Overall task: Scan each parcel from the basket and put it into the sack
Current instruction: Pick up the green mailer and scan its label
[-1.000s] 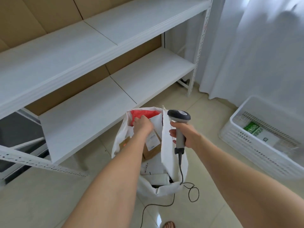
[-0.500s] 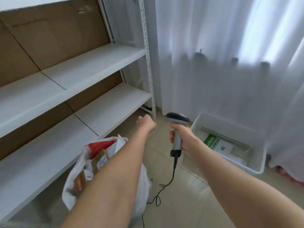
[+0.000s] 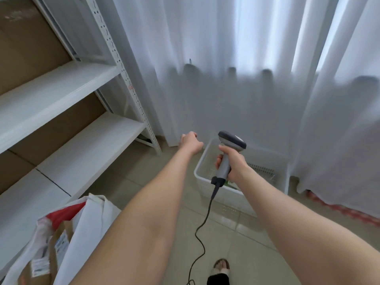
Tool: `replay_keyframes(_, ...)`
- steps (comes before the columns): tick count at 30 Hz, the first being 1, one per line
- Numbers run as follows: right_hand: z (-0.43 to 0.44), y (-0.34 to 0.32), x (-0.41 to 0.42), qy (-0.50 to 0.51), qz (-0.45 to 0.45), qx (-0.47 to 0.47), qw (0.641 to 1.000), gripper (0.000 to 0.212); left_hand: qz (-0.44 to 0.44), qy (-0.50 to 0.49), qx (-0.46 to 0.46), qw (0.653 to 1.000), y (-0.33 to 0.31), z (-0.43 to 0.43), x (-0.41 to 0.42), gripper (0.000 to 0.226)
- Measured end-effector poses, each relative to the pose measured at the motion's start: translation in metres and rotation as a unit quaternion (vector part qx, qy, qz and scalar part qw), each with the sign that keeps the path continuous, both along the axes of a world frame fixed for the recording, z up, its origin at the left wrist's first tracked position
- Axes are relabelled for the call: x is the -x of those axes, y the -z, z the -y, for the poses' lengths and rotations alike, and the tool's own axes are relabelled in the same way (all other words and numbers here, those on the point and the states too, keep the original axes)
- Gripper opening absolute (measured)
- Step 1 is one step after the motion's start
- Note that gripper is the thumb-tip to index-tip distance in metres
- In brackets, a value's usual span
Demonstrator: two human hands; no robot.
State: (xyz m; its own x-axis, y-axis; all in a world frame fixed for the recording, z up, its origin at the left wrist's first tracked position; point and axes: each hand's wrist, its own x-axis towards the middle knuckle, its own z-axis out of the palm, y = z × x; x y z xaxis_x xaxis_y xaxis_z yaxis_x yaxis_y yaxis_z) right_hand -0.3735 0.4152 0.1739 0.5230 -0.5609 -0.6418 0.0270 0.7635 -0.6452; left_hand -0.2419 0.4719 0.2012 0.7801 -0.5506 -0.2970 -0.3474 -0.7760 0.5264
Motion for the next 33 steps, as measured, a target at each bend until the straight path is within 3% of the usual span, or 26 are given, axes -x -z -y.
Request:
replay_keyframes(16,0.290,0.139,-0.015,0.163,-0.098,-0.099,0.977,0.016,-0.066,0.117,-0.085,0.987,0.161,0.310,-0.047,0.047)
replay_keyframes(23,0.369,0.265,-0.024,0.148,-0.147,-0.138,0.968,0.018,-0.094,0.113,-0.125,0.981,0.283,0.386,-0.059,0.048)
replay_keyframes(33,0.425,0.486,-0.044,0.124,-0.187,-0.192,0.955,0.015,-0.136,0.147,-0.192,0.961,0.513,0.428,-0.065,0.050)
